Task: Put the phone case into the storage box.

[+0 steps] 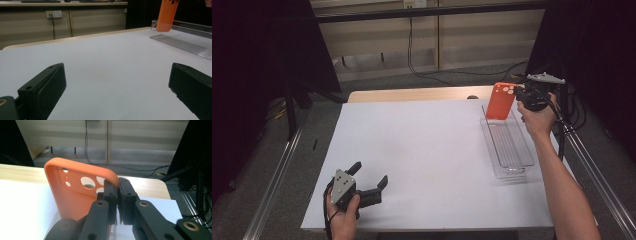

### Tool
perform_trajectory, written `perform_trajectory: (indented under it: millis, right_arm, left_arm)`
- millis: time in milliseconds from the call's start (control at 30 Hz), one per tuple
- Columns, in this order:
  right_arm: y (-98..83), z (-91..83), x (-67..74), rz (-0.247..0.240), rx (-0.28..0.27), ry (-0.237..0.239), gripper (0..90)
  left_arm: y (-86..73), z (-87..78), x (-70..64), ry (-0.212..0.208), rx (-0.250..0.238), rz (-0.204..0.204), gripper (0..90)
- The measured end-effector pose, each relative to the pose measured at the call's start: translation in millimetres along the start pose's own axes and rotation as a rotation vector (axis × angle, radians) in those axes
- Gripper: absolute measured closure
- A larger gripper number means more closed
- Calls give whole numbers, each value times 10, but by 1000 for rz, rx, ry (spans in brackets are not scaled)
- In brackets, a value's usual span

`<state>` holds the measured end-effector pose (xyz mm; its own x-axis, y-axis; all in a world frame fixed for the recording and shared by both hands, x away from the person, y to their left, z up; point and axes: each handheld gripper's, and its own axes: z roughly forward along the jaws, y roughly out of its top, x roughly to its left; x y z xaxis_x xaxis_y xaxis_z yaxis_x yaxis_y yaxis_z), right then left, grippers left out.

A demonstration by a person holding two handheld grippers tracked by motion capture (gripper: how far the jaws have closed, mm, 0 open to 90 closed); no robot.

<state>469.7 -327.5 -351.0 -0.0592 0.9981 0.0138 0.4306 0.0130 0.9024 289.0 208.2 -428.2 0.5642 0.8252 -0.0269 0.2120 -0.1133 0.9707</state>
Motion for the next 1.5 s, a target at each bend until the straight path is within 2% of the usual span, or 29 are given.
perform_trajectory:
  millis: [200, 633, 1033, 1200, 1267, 1367, 1500]
  right_arm:
    - [-34, 41, 11, 11, 2, -9, 854]
    - [-96, 144, 97, -31, 26, -29, 854]
    - [-117, 211, 120, -53, 22, -33, 853]
    - [-114, 232, 102, -49, 20, -20, 851]
    - [-111, 244, 87, -32, 20, -13, 850]
    - [-114, 263, 78, -45, 14, -4, 850]
    - [-106, 271, 64, -34, 14, 11, 847]
  left_arm:
    - [0, 7, -8, -2, -1, 2, 13]
    - [2, -6, -10, -11, -3, 5, 12]
    - [-2, 7, -10, -17, 3, 11, 12]
    - [-8, 17, -15, -22, 6, -6, 13]
    - [-9, 24, -25, -28, 12, -2, 13]
    - [-7, 31, -31, -28, 9, -2, 12]
    - [-8, 29, -20, -26, 14, 0, 14]
